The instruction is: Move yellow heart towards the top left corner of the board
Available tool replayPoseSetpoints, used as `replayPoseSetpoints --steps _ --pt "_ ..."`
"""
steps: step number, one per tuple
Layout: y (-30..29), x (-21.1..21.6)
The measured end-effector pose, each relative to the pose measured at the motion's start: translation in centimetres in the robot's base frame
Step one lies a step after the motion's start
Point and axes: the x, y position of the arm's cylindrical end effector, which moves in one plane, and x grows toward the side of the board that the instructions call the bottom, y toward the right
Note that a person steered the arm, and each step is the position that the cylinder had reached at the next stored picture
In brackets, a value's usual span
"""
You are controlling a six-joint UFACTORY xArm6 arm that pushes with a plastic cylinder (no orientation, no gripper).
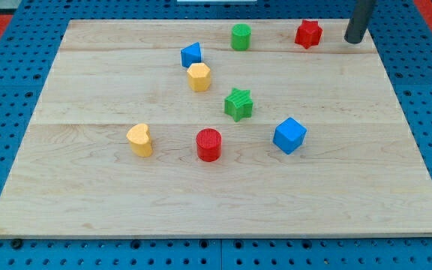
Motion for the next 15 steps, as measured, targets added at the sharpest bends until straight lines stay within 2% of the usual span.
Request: replayPoseSetpoints --steps 2,3,5,7,8,9,10,11,12,13,14,15 --pt "0.7 7.4" --pt "-2.3 7.5" --pt "0.0 7.5" --pt "-9.1 6.2" --pt "-7.8 8.0" --pt "-8.0 14.9" --pt "-4.4 24.4" --pt "-14.3 29.1" --pt "-28.1 27.5" --pt "-34.1 22.6" --pt "-37.3 22.6" --pt "-39.8 24.6"
